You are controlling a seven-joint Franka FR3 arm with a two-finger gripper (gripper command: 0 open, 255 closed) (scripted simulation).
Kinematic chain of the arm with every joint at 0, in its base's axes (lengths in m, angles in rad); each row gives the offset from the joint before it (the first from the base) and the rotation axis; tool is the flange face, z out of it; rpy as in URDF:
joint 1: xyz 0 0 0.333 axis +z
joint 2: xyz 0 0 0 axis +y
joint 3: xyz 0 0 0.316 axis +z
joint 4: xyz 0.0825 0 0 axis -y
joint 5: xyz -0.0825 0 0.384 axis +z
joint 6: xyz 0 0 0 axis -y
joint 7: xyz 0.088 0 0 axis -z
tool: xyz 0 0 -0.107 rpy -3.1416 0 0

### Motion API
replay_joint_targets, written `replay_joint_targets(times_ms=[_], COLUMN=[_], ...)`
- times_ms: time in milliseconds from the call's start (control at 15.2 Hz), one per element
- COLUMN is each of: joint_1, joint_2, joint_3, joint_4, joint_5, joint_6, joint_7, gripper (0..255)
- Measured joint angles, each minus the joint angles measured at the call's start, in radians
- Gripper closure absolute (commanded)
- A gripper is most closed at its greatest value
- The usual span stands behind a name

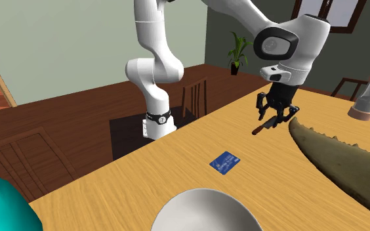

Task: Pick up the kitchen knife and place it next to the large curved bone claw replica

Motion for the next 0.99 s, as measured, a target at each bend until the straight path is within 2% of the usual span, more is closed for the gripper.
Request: replay_joint_targets(times_ms=[330,660,990], joint_1=[0.000,-0.018,-0.019], joint_2=[0.000,-0.100,-0.102], joint_3=[0.000,-0.007,-0.008], joint_4=[-0.002,0.071,0.086], joint_5=[0.001,0.095,0.097], joint_6=[0.001,-0.113,-0.129], joint_7=[-0.001,-0.073,-0.075], gripper=[0,0,0])
